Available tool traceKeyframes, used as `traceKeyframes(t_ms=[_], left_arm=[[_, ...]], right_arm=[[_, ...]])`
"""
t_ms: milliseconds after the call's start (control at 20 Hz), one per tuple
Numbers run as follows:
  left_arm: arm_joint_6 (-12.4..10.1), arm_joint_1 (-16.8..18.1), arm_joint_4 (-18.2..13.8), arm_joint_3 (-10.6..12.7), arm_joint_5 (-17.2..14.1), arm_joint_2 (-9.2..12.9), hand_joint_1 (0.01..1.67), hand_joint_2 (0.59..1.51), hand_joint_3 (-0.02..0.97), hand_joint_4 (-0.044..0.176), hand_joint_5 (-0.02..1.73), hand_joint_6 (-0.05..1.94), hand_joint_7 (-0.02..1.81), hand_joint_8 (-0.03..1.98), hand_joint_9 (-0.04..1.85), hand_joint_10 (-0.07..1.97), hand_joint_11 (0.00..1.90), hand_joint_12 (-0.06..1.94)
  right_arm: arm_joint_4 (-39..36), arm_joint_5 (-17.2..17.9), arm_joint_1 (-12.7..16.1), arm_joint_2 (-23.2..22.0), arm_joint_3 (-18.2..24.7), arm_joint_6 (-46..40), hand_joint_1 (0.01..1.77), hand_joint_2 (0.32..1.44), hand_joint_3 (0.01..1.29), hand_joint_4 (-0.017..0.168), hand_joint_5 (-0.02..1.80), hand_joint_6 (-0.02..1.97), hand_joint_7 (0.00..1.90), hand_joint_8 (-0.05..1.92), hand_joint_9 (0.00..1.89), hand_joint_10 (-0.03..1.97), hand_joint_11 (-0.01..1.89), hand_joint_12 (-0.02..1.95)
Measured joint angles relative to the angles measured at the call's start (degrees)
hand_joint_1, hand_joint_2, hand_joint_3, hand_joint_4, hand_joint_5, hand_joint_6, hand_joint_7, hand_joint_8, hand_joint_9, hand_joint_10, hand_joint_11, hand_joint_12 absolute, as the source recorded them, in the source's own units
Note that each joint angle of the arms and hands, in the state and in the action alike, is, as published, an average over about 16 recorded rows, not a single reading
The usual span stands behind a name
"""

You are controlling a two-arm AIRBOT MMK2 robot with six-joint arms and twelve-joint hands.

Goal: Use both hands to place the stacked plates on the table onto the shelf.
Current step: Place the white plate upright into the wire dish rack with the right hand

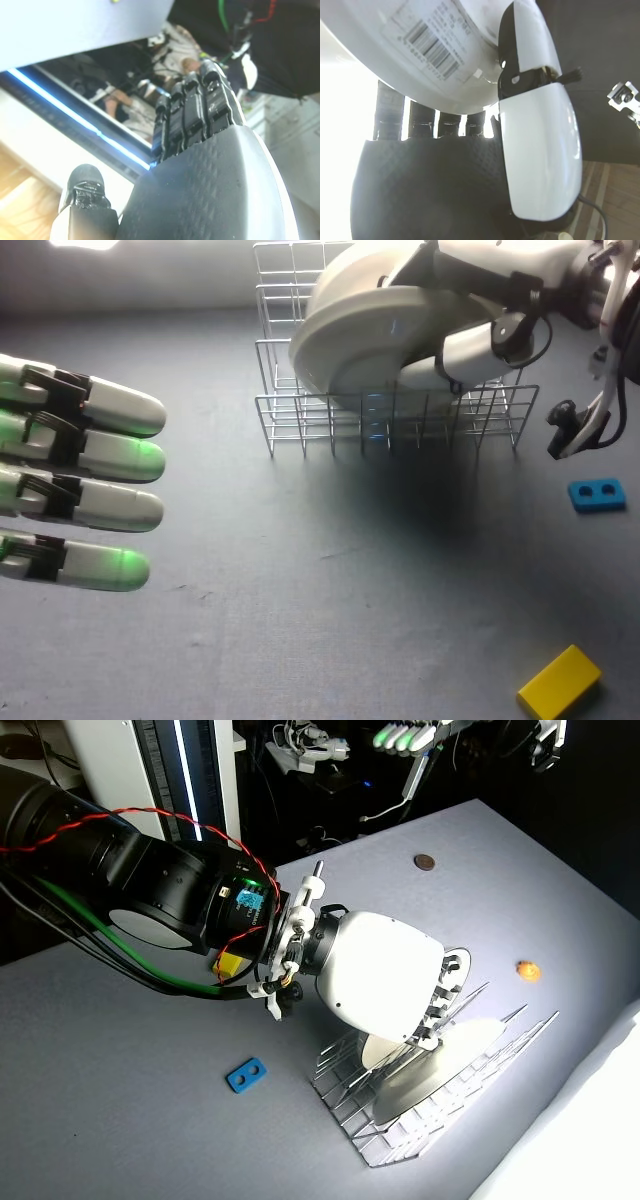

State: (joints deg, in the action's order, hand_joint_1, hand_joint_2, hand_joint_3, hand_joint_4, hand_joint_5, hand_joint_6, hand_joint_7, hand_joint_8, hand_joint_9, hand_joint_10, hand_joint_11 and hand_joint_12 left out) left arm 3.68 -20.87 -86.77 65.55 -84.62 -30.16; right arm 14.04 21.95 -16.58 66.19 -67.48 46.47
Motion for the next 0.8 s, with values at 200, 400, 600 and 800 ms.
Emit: traceKeyframes(t_ms=[200, 400, 600, 800], left_arm=[[0.03, -0.29, -0.10, -0.94, 0.62, 0.02, 0.02, 1.136, 0.004, 0.004, 0.12, 0.01, 0.11, 0.00, 0.08, 0.02, 0.02, 0.16], [0.21, -0.56, -0.76, -1.64, 2.22, 0.01, 0.02, 1.136, 0.005, 0.004, 0.12, 0.01, 0.11, 0.00, 0.07, 0.02, 0.03, 0.12], [0.29, -0.62, -1.79, -1.94, 3.67, -0.03, 0.02, 1.136, 0.004, 0.004, 0.12, 0.01, 0.11, 0.00, 0.07, 0.02, 0.03, 0.10], [0.07, -0.46, -2.97, -1.91, 4.93, -0.13, 0.02, 1.136, 0.005, 0.004, 0.13, 0.01, 0.11, 0.00, 0.08, 0.01, 0.03, 0.12]], right_arm=[[0.03, 0.09, -0.53, 0.10, -0.16, 0.02, 1.23, 1.03, 0.01, -0.007, 0.87, 1.01, 1.04, 0.70, 1.03, 0.64, 0.77, 1.29], [0.08, -0.09, -0.67, 0.12, -0.25, 0.03, 1.21, 1.04, 0.01, -0.007, 0.84, 0.93, 1.02, 0.51, 1.01, 0.51, 0.73, 1.26], [0.09, -0.49, -0.46, 0.07, -0.19, 0.07, 1.17, 1.06, 0.01, -0.007, 0.81, 0.74, 1.00, 0.32, 0.99, 0.34, 0.67, 1.24], [0.11, -0.91, -0.17, -0.05, 0.01, 0.14, 1.10, 1.08, 0.01, -0.007, 0.79, 0.47, 0.96, 0.08, 0.96, 0.17, 0.59, 1.25]])
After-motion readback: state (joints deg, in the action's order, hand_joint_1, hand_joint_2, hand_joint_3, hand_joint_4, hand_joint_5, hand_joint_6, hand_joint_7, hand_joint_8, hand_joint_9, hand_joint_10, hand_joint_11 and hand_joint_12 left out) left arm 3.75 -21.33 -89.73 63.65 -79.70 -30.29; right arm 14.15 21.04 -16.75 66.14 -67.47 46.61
